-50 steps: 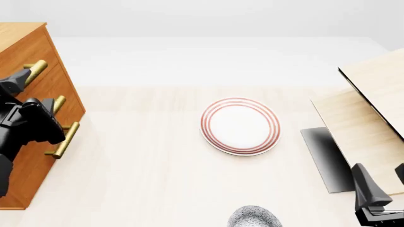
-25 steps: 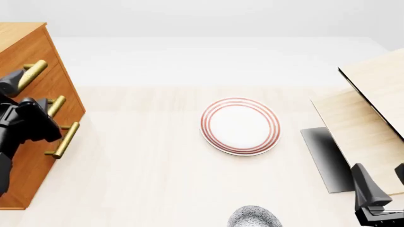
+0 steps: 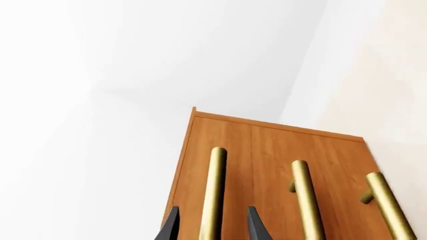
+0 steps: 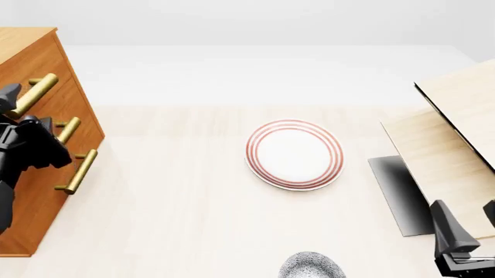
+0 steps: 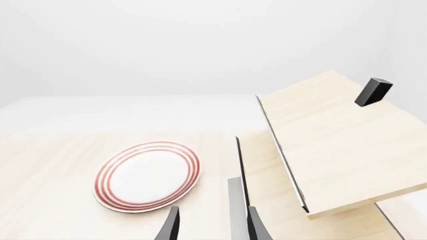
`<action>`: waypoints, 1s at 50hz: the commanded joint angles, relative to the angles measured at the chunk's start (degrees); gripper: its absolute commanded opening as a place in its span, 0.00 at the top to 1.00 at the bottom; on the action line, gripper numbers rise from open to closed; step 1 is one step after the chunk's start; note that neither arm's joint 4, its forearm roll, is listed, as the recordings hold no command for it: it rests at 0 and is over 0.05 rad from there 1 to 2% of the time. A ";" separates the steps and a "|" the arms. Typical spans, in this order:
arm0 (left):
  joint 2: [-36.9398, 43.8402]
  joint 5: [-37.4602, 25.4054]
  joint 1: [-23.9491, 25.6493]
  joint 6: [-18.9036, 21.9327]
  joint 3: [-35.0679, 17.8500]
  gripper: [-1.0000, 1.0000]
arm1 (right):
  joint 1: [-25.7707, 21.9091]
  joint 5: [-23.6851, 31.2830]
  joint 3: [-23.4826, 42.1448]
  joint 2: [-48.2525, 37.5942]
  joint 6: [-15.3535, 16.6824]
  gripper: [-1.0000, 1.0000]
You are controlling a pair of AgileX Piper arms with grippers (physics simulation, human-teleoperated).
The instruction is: Open the top drawer of the cabinet and put the bowl in it.
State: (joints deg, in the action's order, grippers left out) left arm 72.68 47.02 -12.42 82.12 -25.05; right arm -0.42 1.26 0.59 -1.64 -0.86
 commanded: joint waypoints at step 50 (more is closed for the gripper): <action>4.95 4.32 -4.45 -0.97 -0.54 1.00 | -0.05 0.22 0.06 -0.17 -0.15 0.00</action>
State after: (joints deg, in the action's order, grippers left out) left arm 78.29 51.79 -16.70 80.59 -27.71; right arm -0.49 1.43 0.67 -1.85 -1.01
